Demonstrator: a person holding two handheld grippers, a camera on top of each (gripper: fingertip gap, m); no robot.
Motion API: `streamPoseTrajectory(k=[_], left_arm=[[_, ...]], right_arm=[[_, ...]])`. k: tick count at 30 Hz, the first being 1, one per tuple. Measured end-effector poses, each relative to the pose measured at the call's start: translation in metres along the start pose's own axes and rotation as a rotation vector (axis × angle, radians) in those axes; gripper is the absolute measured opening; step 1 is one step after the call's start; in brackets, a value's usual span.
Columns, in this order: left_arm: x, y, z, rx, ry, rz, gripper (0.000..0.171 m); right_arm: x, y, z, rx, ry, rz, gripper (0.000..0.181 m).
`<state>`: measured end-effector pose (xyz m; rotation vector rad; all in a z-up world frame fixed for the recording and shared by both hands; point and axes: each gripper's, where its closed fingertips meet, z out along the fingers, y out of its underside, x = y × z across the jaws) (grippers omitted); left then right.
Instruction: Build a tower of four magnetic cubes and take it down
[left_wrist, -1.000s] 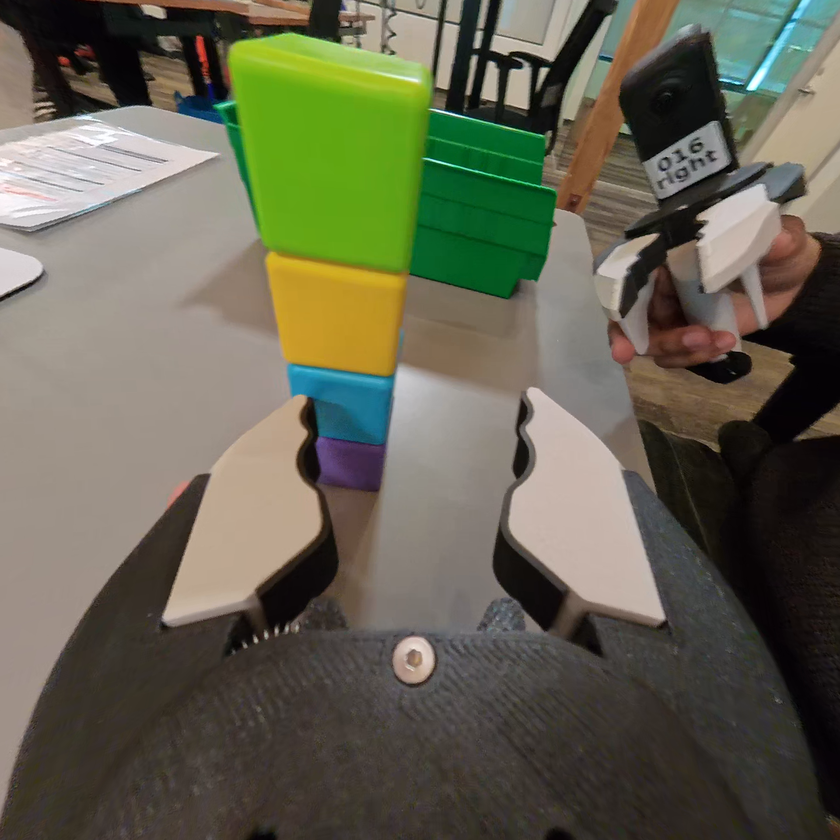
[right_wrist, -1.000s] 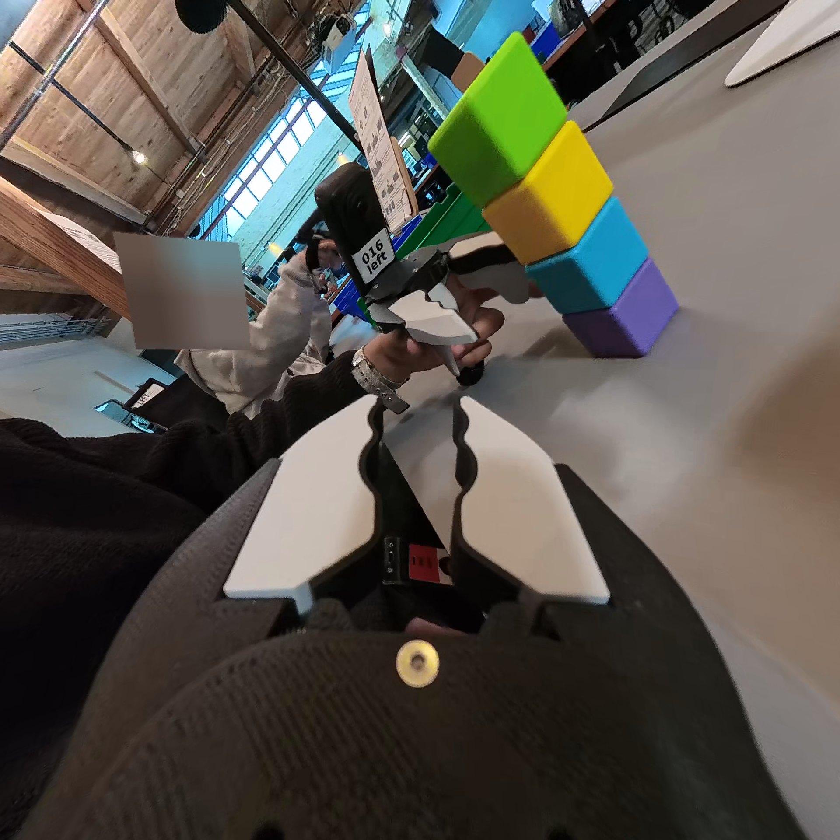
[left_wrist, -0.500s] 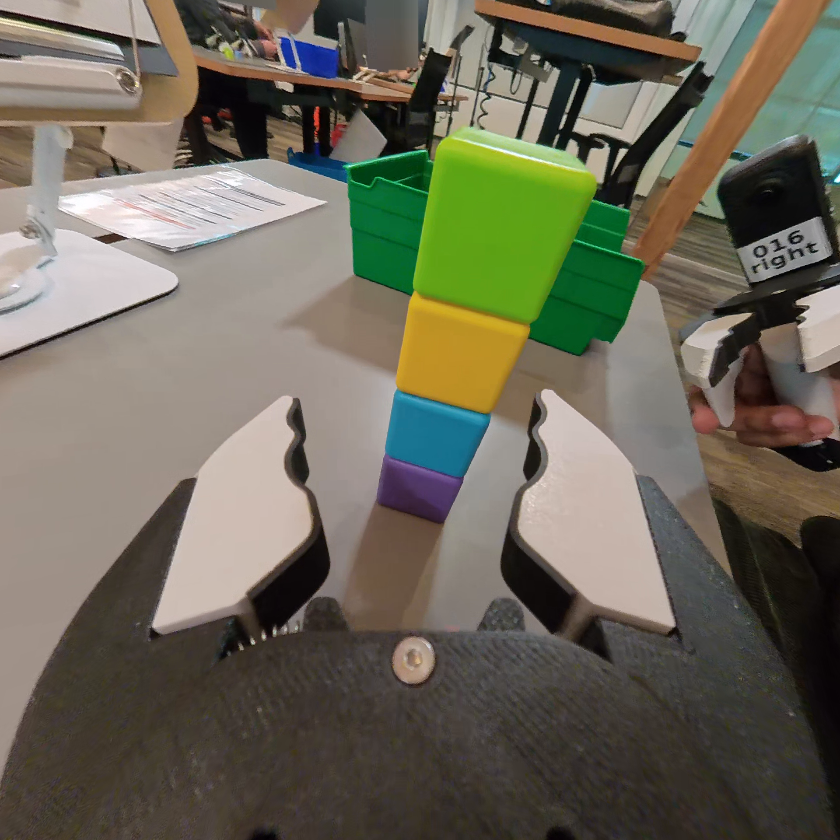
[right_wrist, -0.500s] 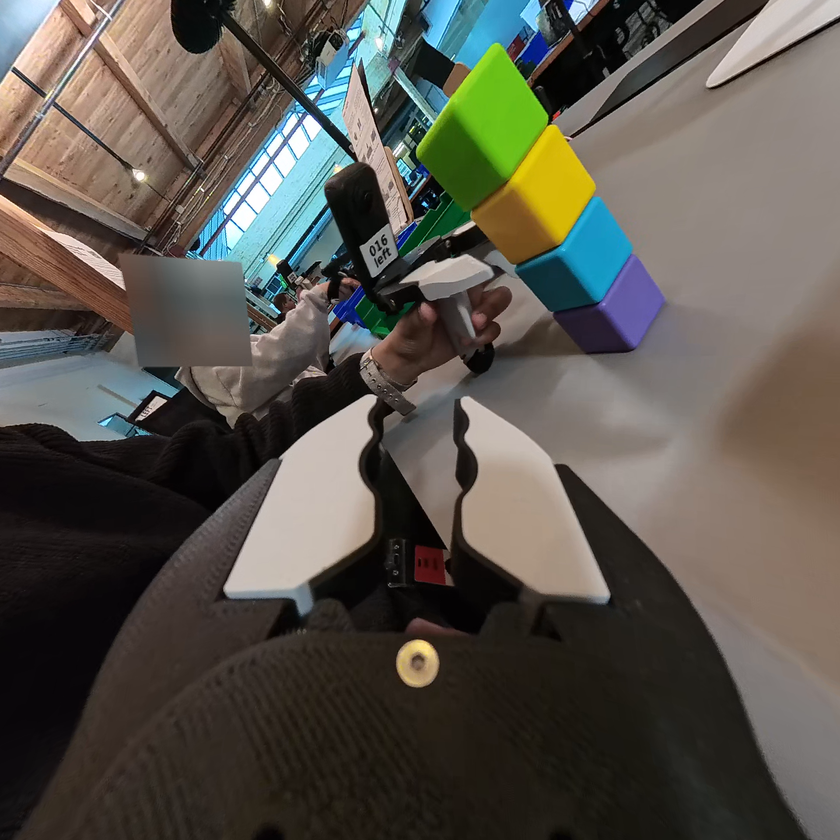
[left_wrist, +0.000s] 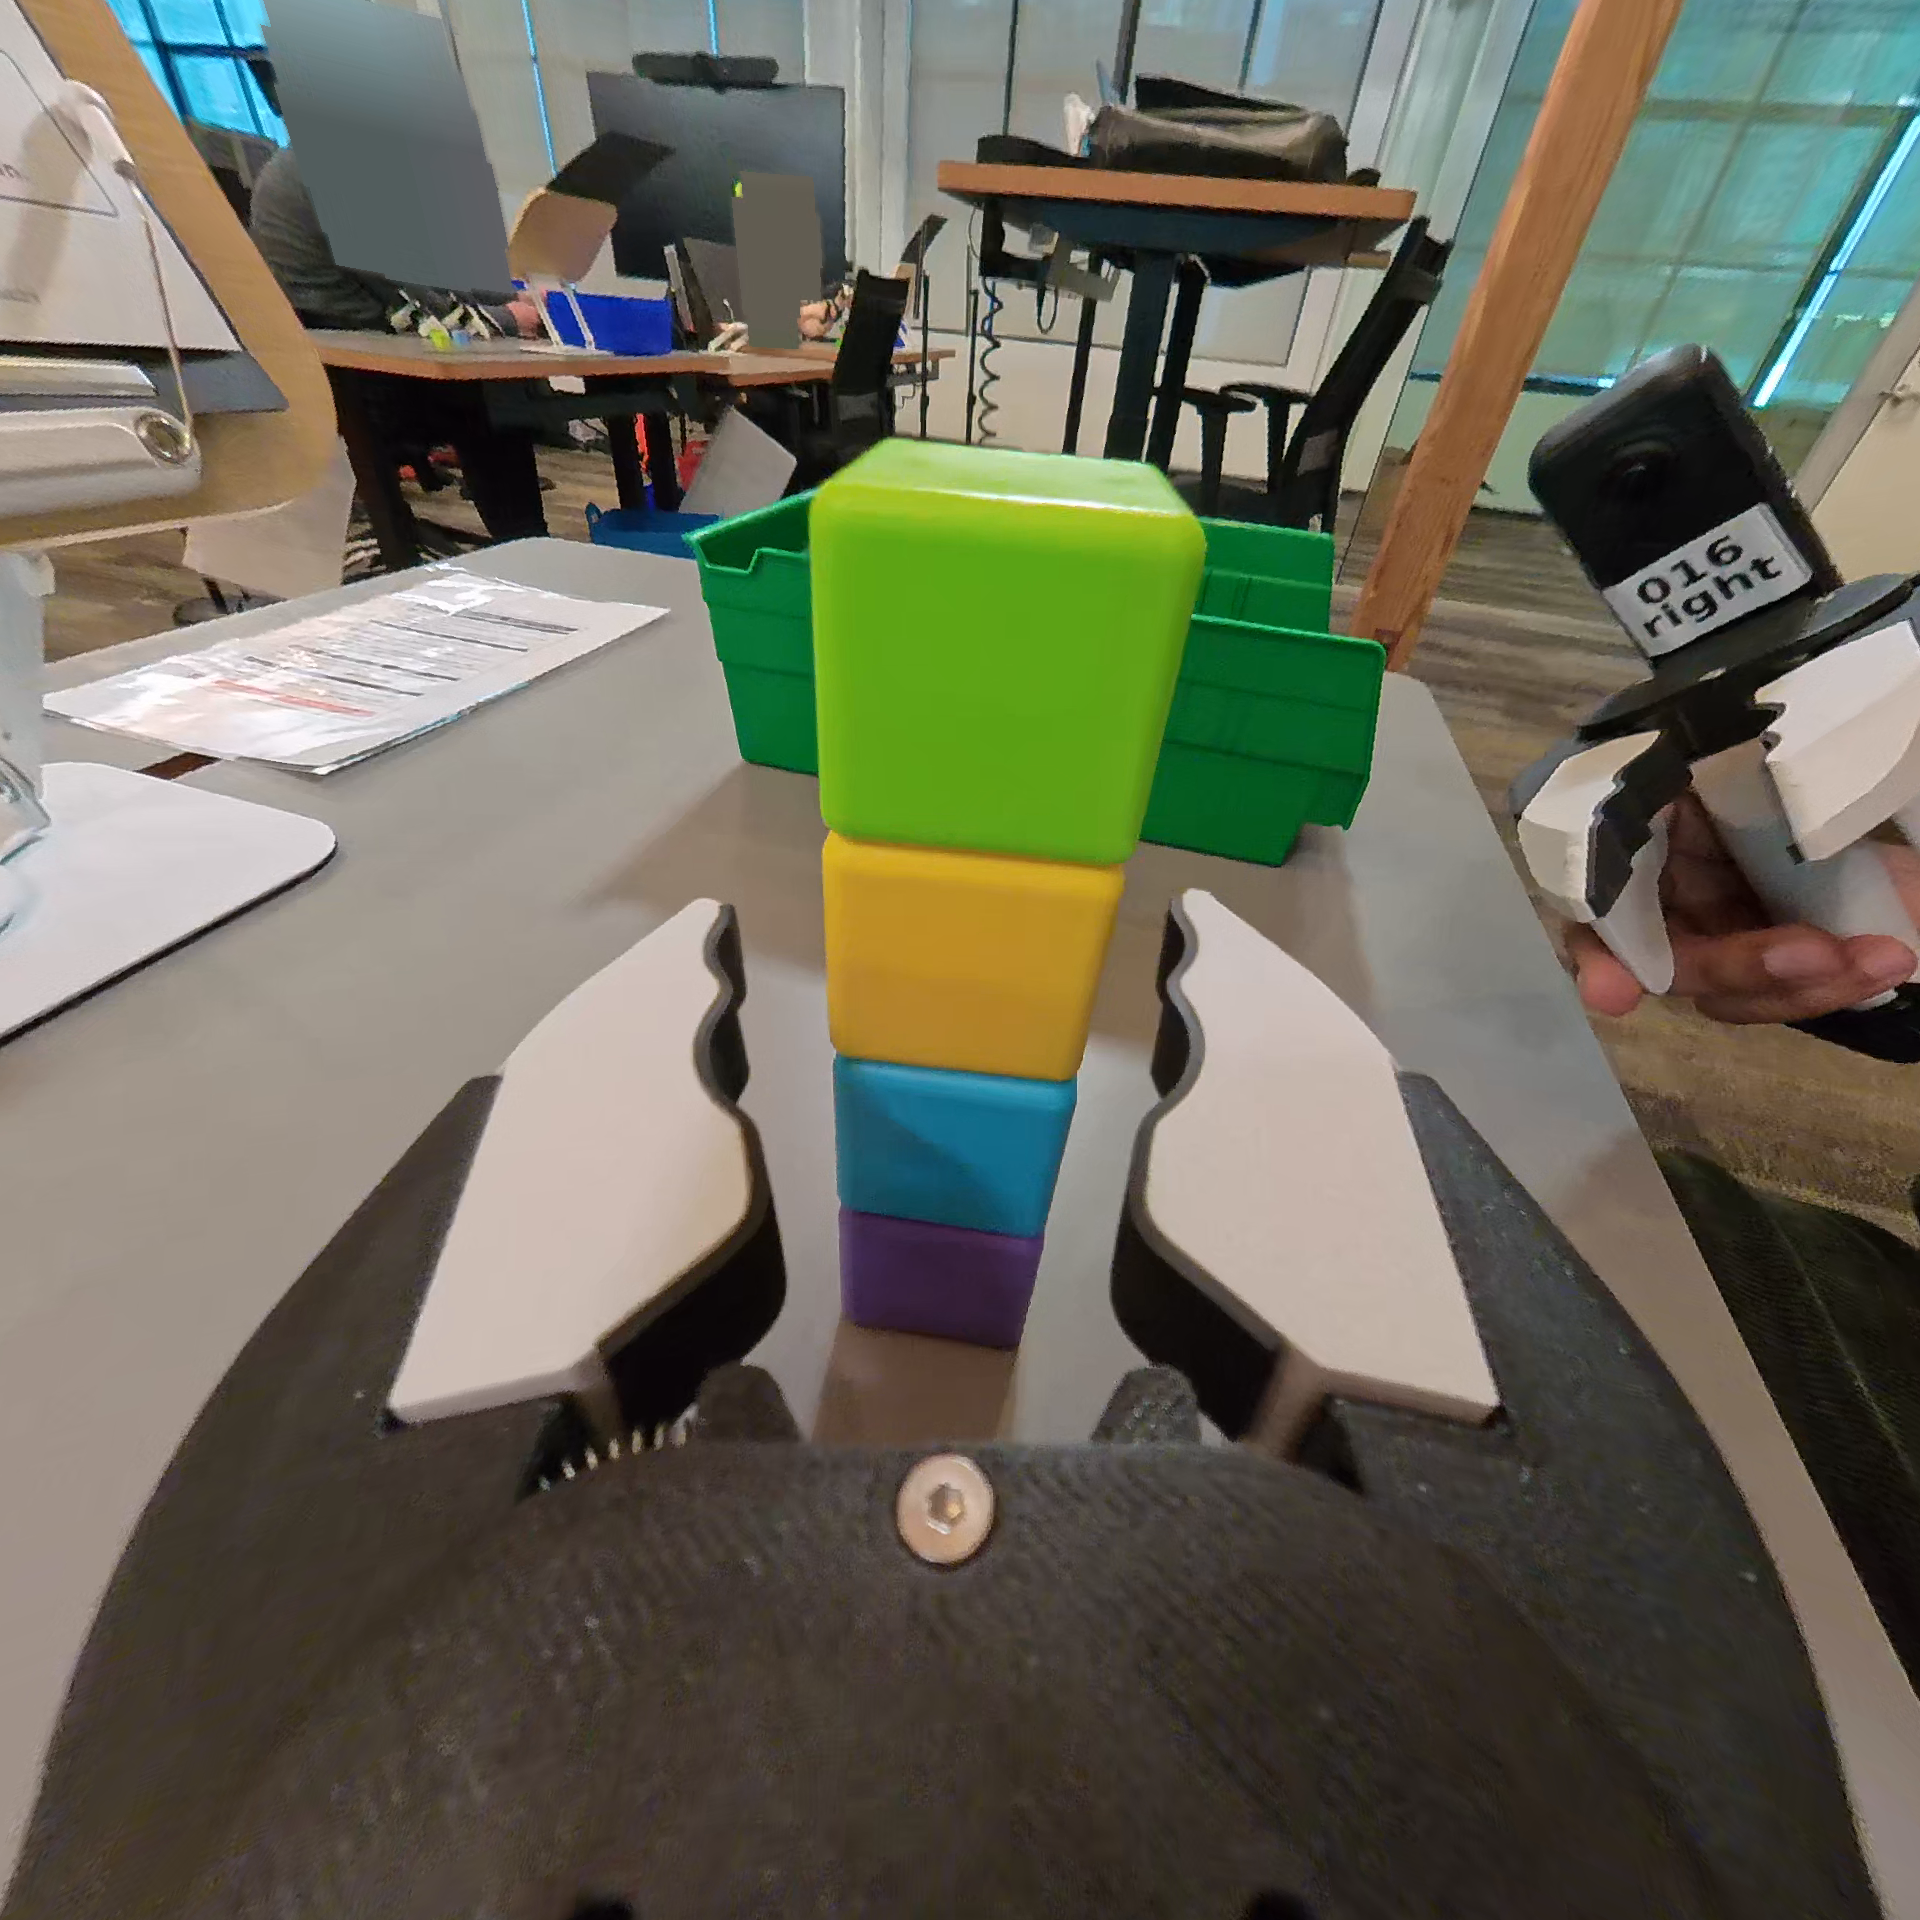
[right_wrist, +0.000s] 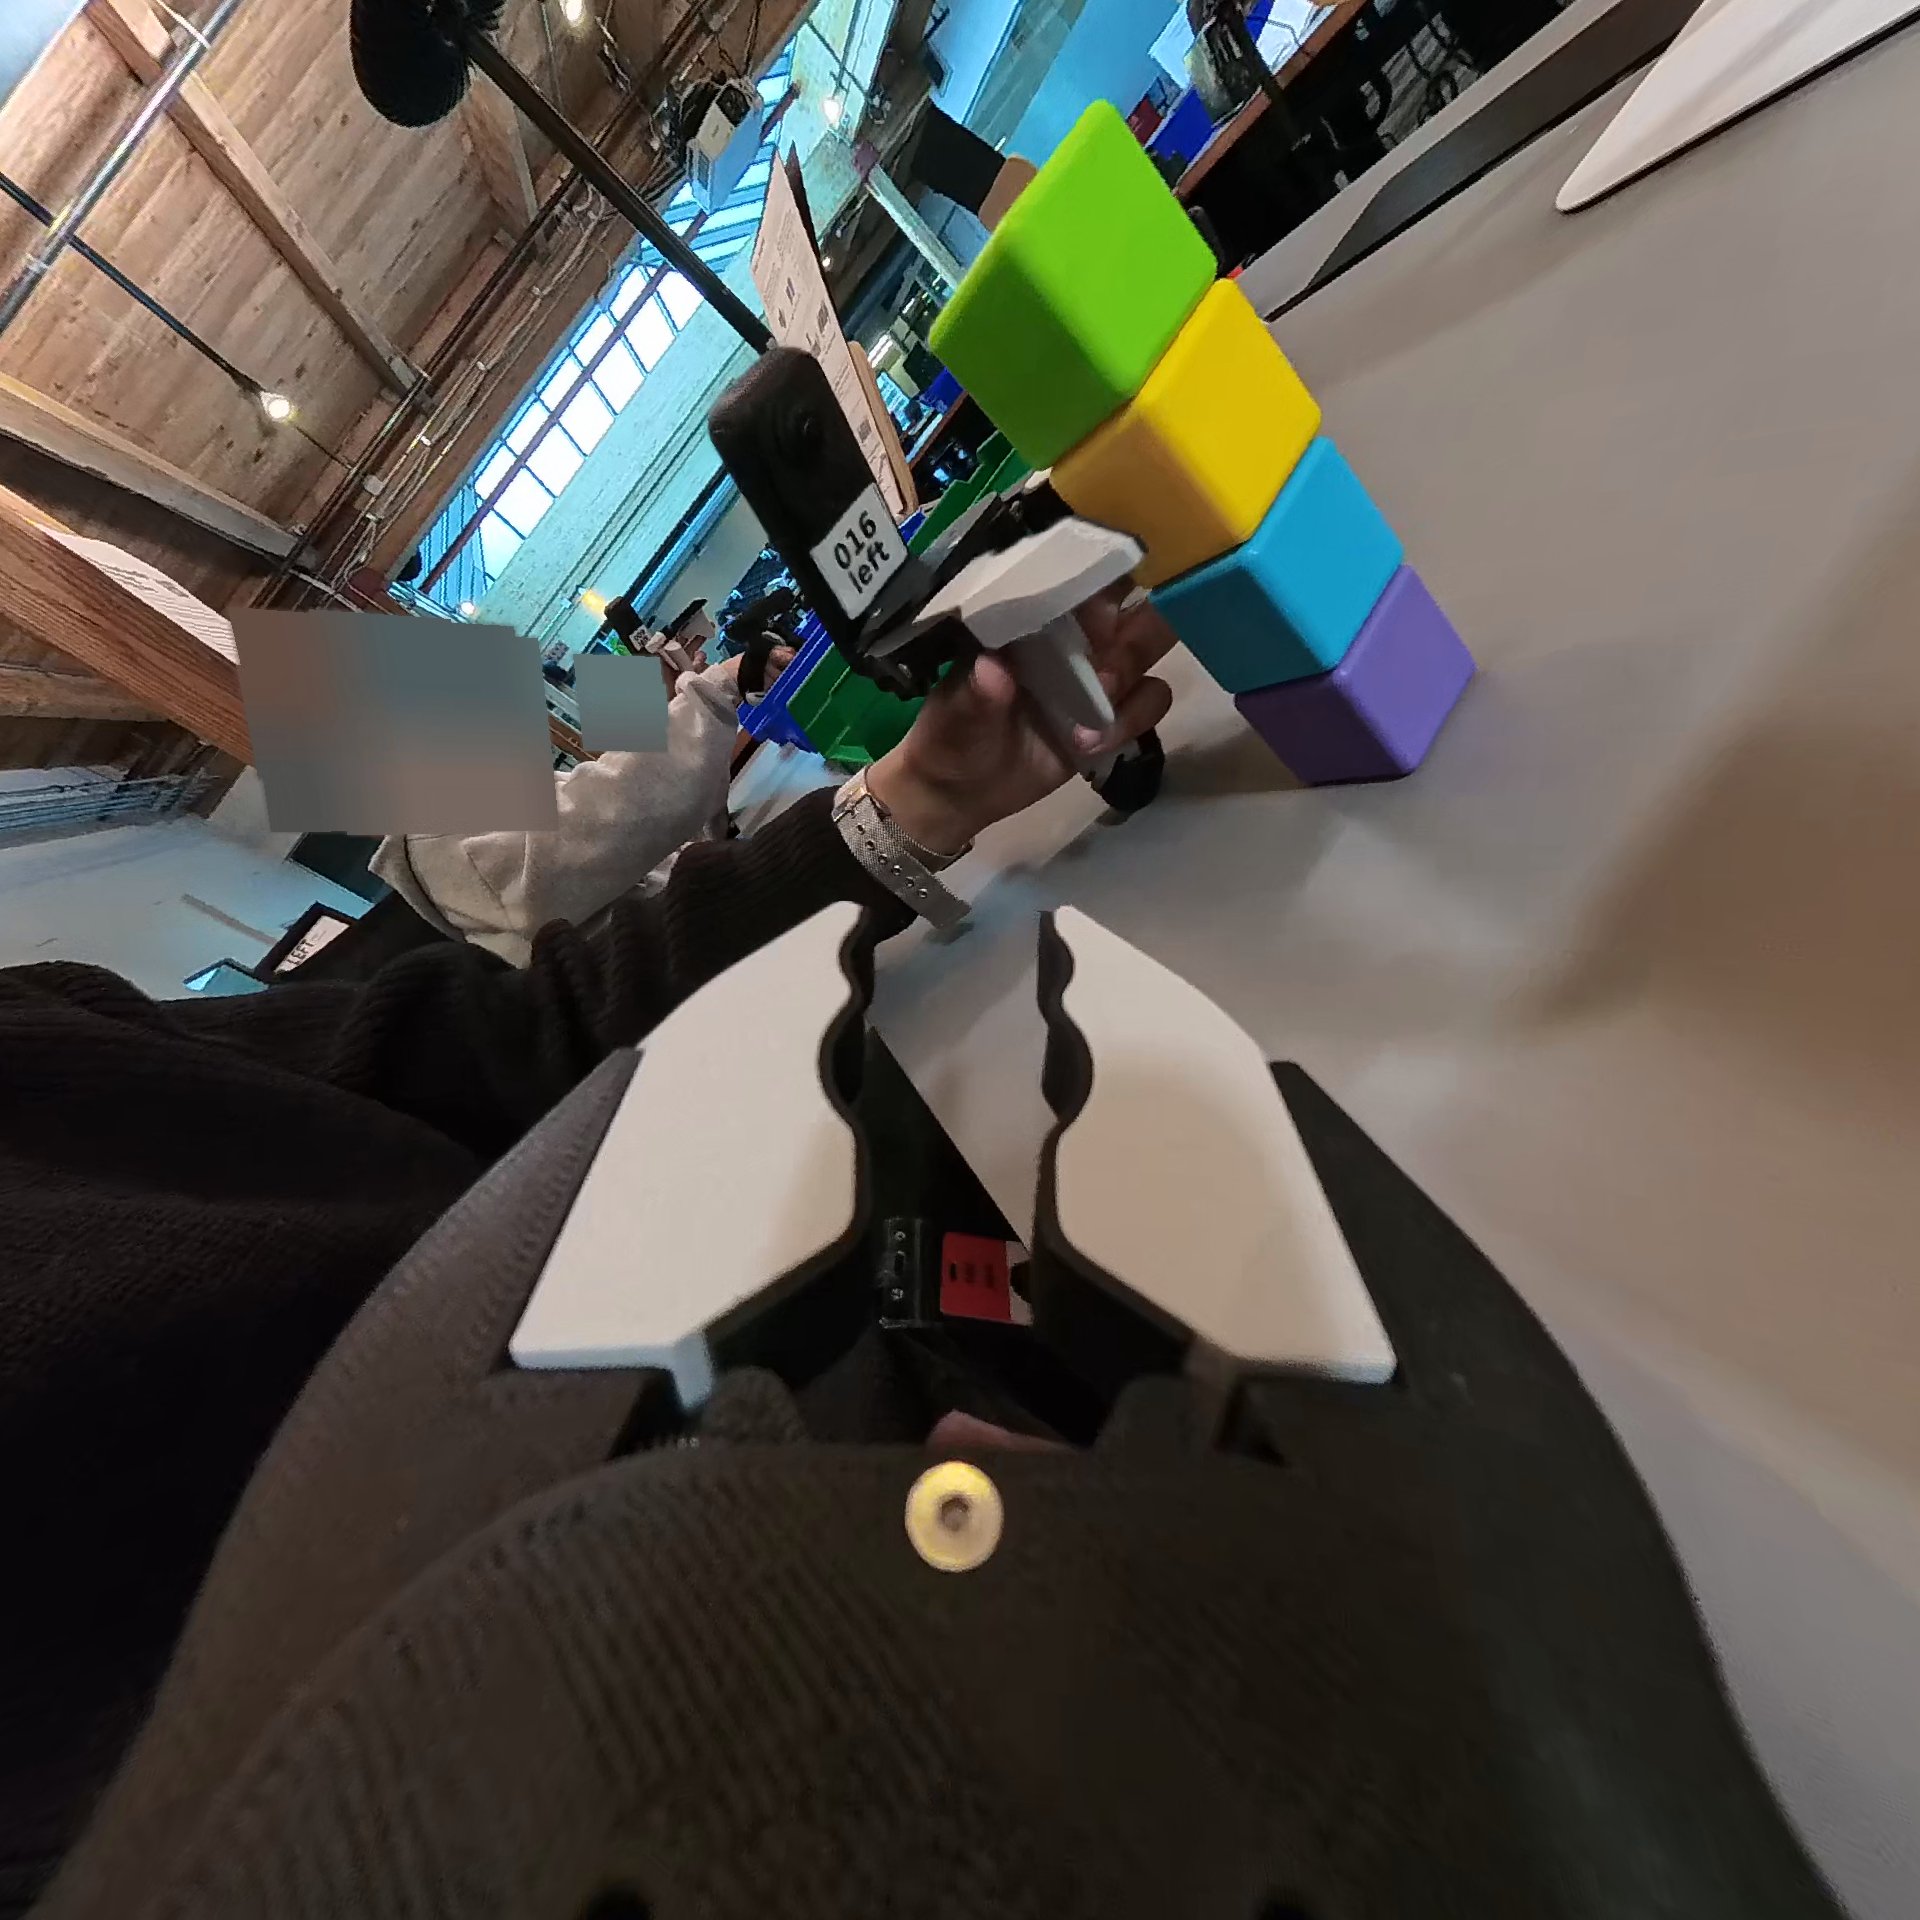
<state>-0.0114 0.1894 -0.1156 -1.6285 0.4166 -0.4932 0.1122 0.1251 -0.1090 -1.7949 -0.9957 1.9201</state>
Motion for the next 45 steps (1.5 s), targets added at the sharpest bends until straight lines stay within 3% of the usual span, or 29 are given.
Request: streamPoseTrajectory(k=[9,13,19,24,27,32,35,45], left_arm=[[0.003,-0.002,0.005,0.018,0.036,-0.015,0.071],[0.005,-0.001,0.011,-0.001,0.042,0.017,0.053],[0.011,0.003,0.01,-0.041,0.135,0.031,0.054],[0.014,0.005,0.006,-0.066,0.191,0.029,0.055],[0.018,0.006,0.002,-0.082,0.199,0.049,0.055],[0.025,0.007,-0.002,-0.077,0.194,0.059,0.054],[0.03,0.008,-0.004,-0.081,0.218,0.051,0.055],[0.035,0.008,-0.007,-0.078,0.242,0.037,0.054]], right_arm=[[0.001,0.001,-0.008,0.013,0.026,-0.008,0.031],[0.001,0.001,-0.012,0.021,0.034,-0.01,0.031],[0.001,0.002,-0.014,0.024,0.044,-0.023,0.031],[-0.01,0.011,-0.009,-0.053,0.018,-0.074,0.052],[-0.013,0.016,-0.001,-0.085,0.059,-0.242,0.055],[-0.014,-0.002,0.01,-0.024,0.17,-0.63,0.056],[-0.015,-0.018,0.021,0.037,0.173,-0.771,0.064],[-0.019,-0.079,0.089,0.212,-0.001,-0.818,0.089]])
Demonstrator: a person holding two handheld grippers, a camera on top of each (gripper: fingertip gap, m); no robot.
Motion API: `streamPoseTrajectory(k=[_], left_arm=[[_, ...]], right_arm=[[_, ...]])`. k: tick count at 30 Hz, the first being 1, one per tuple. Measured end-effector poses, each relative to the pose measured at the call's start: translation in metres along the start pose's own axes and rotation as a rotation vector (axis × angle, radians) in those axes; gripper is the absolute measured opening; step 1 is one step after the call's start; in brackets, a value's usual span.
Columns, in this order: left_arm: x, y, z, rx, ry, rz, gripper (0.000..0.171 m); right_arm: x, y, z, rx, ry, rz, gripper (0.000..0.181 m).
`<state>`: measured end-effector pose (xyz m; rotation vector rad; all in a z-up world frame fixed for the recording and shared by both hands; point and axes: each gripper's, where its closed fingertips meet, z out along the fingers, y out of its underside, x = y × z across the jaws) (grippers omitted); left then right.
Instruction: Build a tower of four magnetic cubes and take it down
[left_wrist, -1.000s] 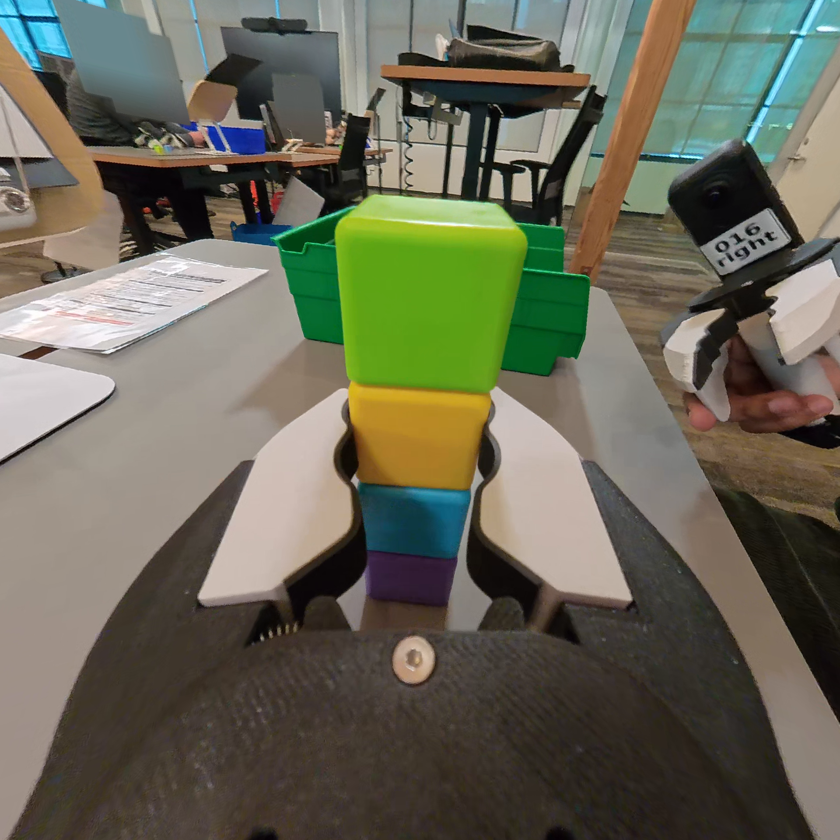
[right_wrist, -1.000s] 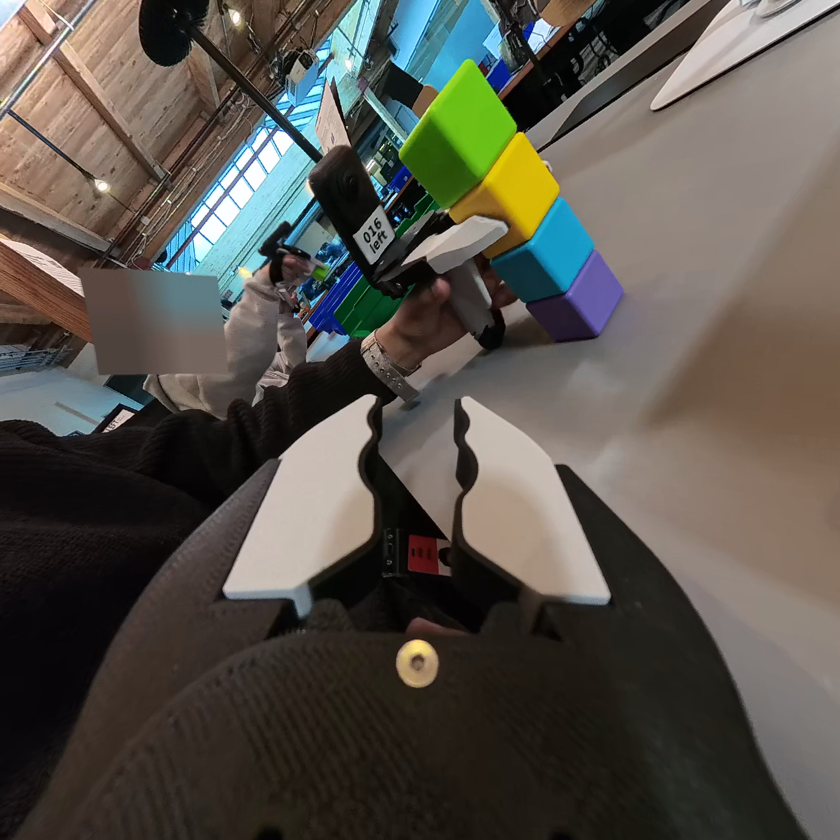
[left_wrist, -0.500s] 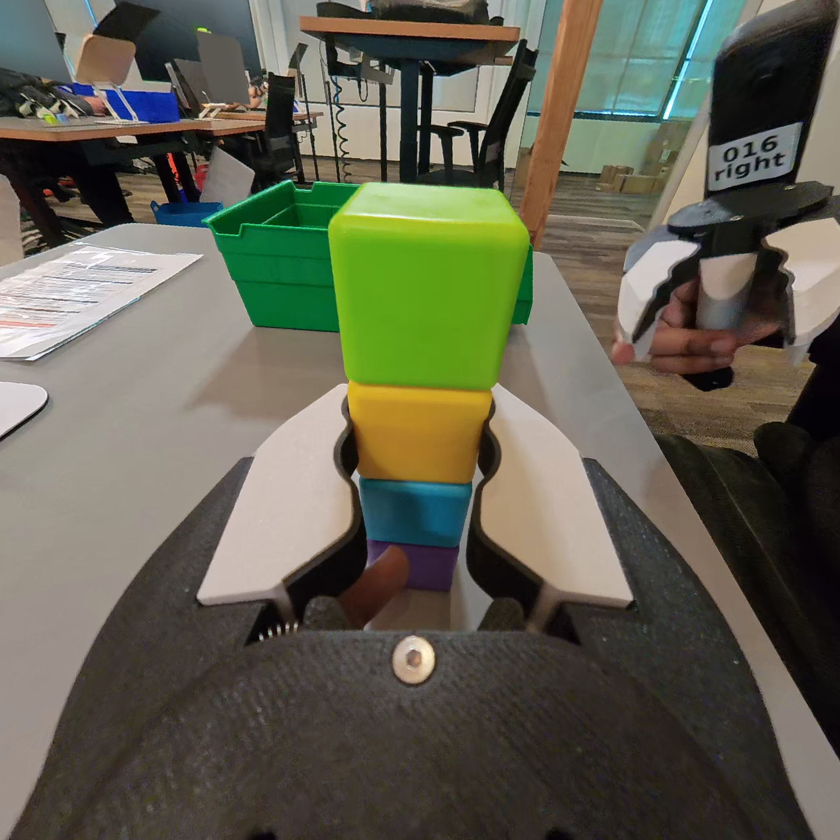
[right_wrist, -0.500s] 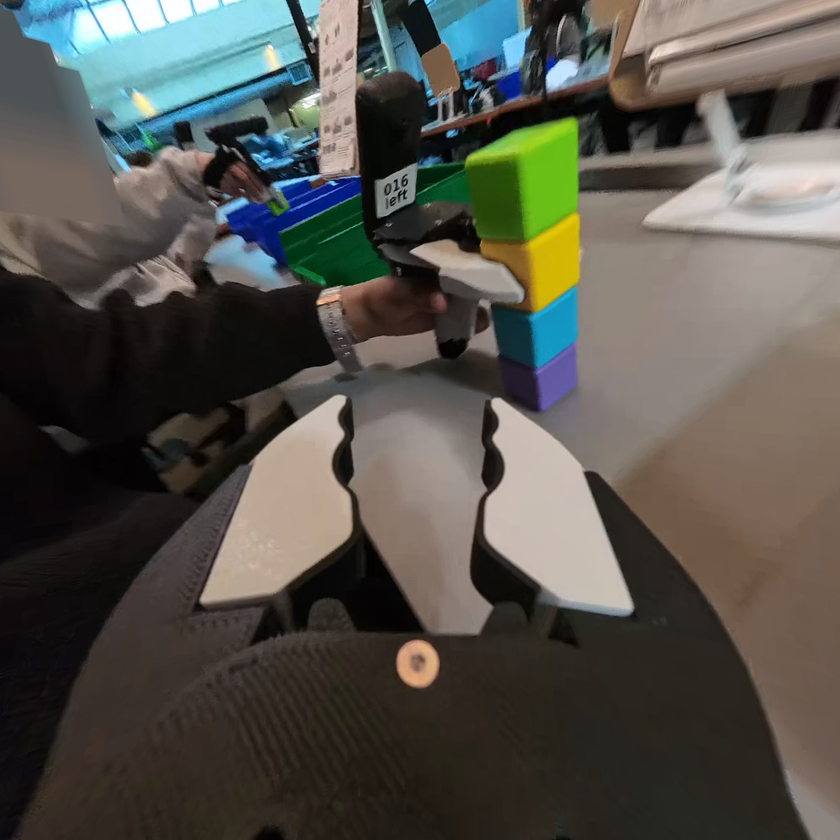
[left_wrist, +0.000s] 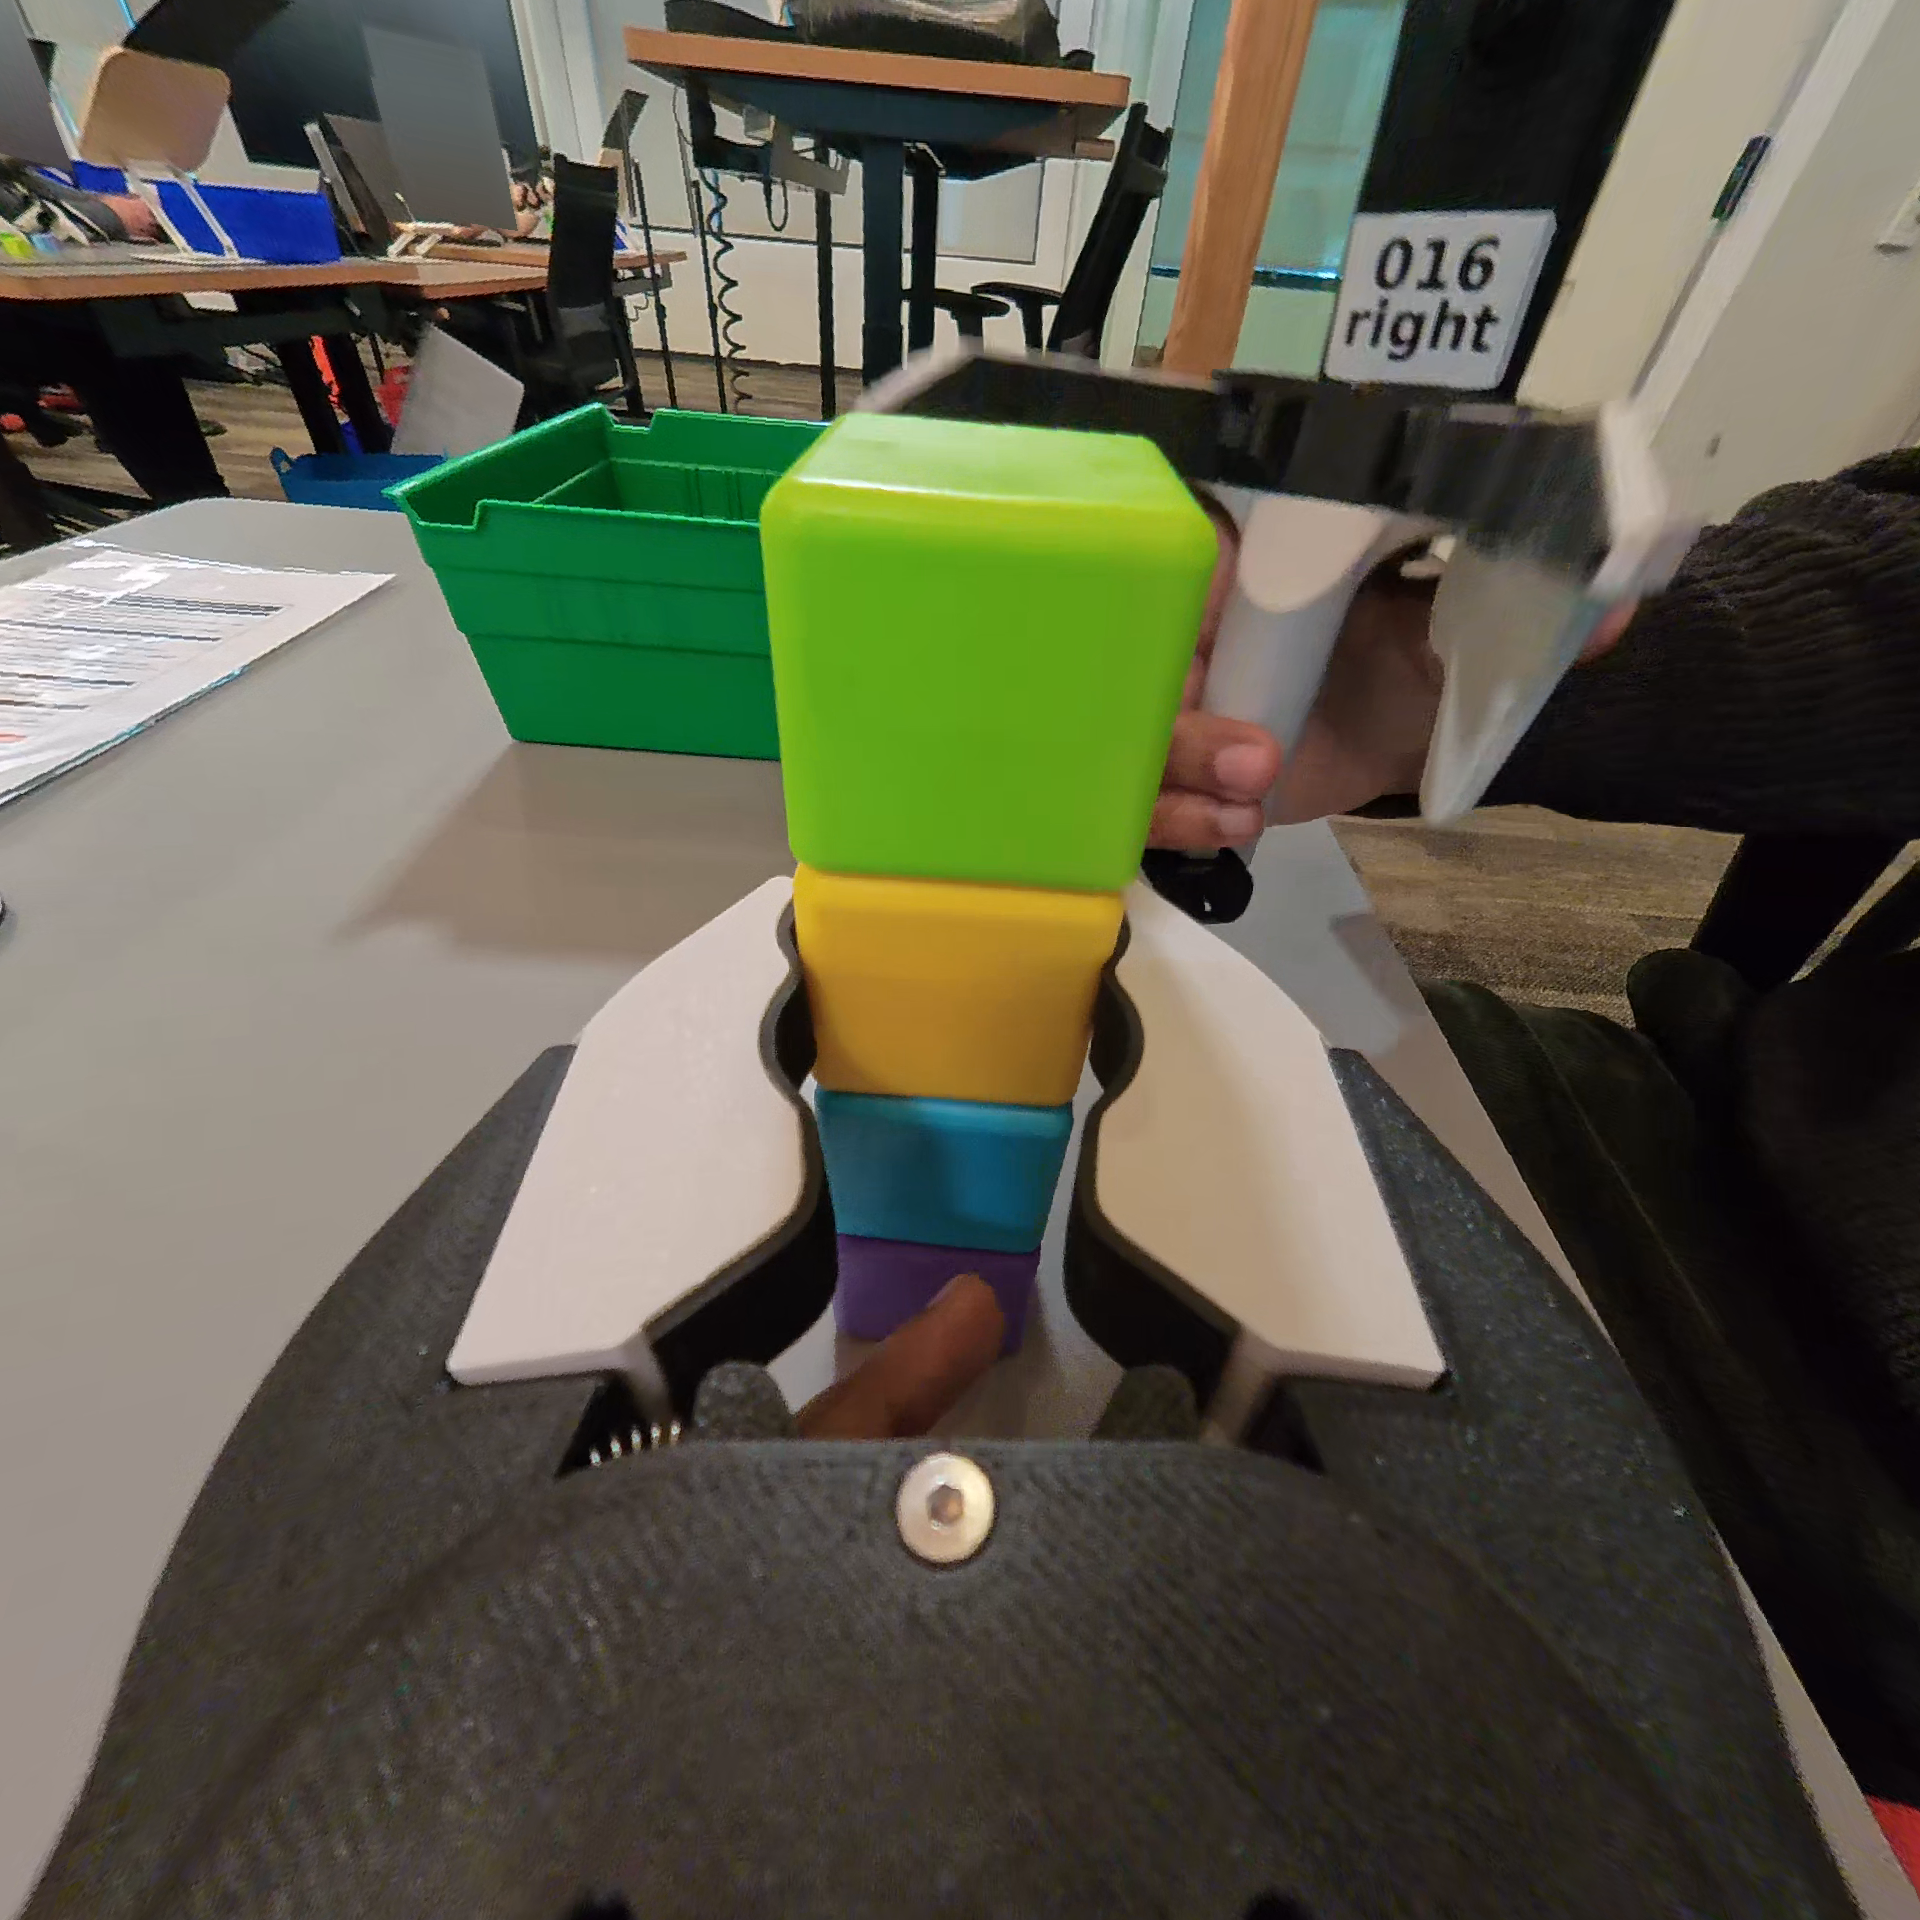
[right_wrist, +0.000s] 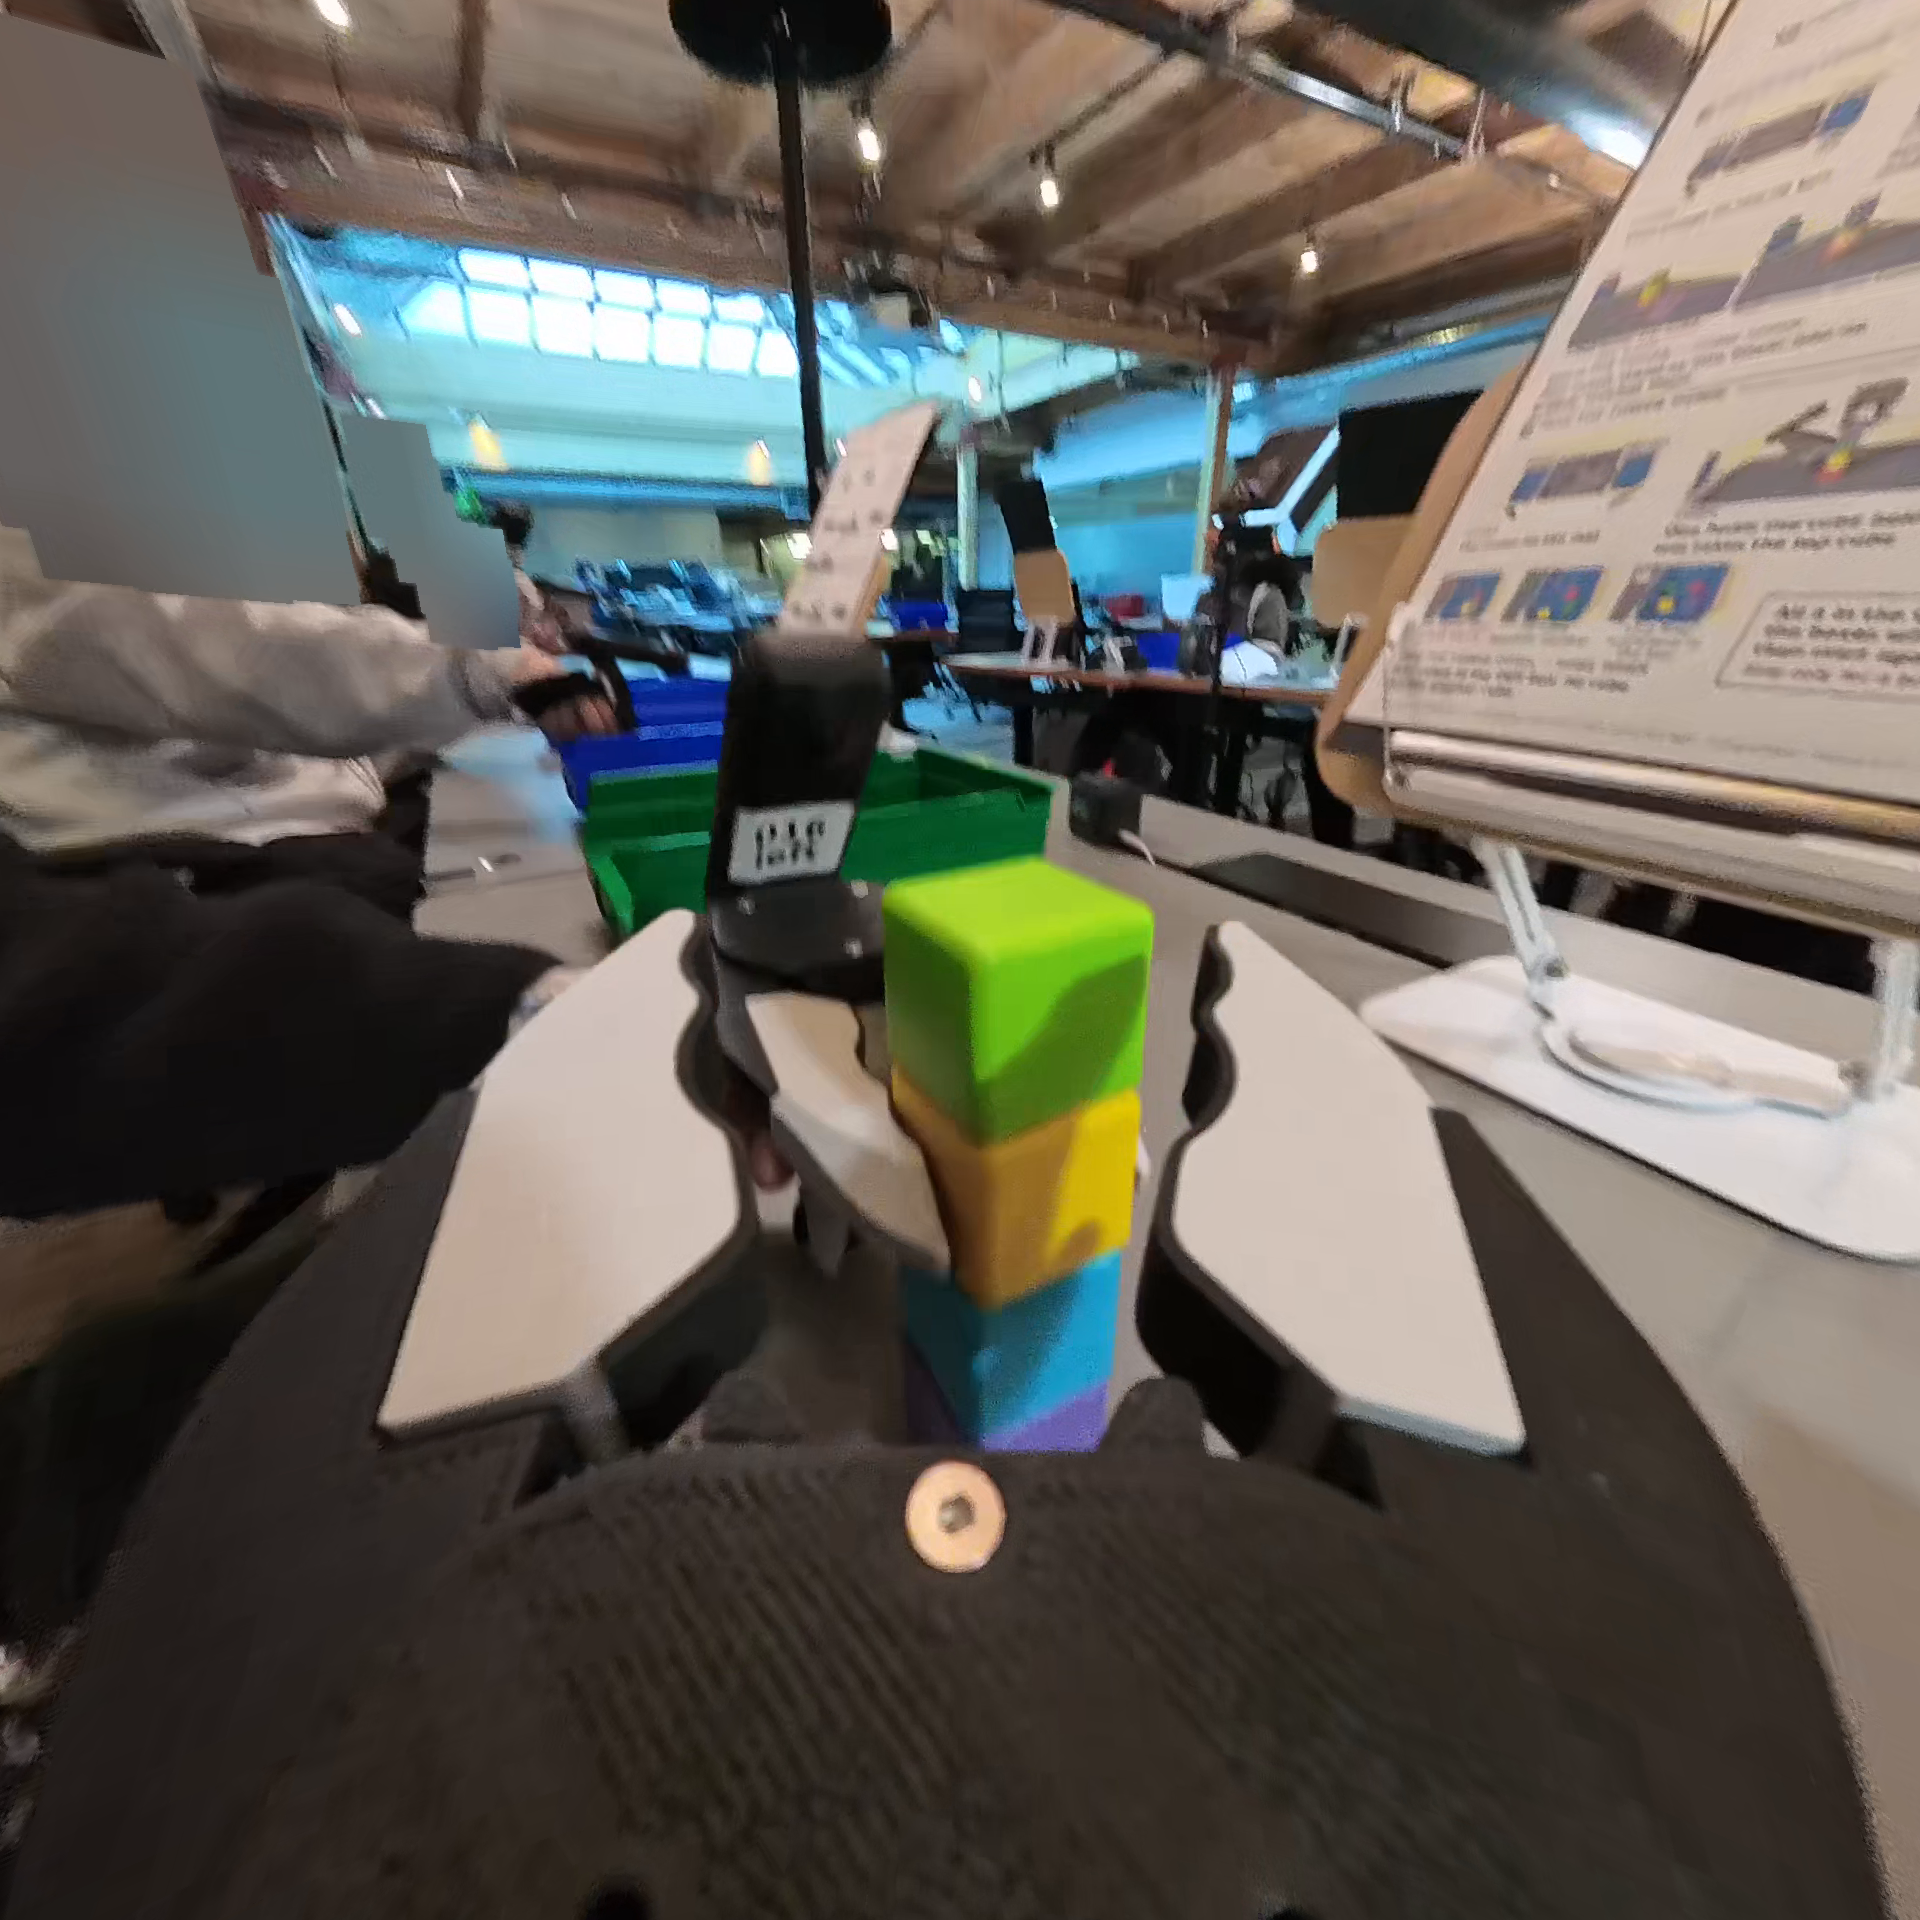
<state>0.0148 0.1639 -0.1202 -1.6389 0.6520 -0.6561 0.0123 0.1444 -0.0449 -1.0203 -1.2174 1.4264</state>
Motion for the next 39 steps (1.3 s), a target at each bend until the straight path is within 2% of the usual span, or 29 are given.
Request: streamPoseTrajectory(k=[3,7,16,20,25,27,34,36,39], left_arm=[[0.0,0.001,0.0,-0.012,-0.021,0.046,0.053],[0.0,0.006,0.0,-0.029,-0.023,0.058,0.054],[-0.003,0.006,0.001,-0.029,-0.045,0.05,0.053],[-0.005,0.004,0.005,-0.023,-0.028,0.022,0.053],[0.001,0.005,0.005,-0.027,-0.033,0.067,0.053],[0.003,0.005,0.004,-0.024,-0.047,0.07,0.052],[0.003,0.006,0.0,-0.027,-0.08,0.035,0.053],[0.002,0.007,0.0,-0.028,-0.082,0.027,0.053],[0.002,0.007,0.0,-0.028,-0.085,0.028,0.053]], right_arm=[[0.002,-0.013,0.01,0.061,-0.041,0.026,0.089],[0.013,0.003,0.005,0.021,-0.035,0.056,0.089],[0.018,0.007,-0.002,0.018,-0.084,0.074,0.08],[0.014,0.011,0.009,-0.016,-0.164,0.094,0.076],[0.003,0.015,0.017,-0.078,-0.265,0.074,0.07],[0.004,0.016,0.018,-0.1,-0.263,0.036,0.056],[0.005,0.018,0.022,-0.177,-0.319,0.054,0.053],[0.008,0.009,0.024,-0.115,-0.305,0.089,0.051],[0.023,-0.039,0.017,0.098,-0.263,0.238,0.051]])
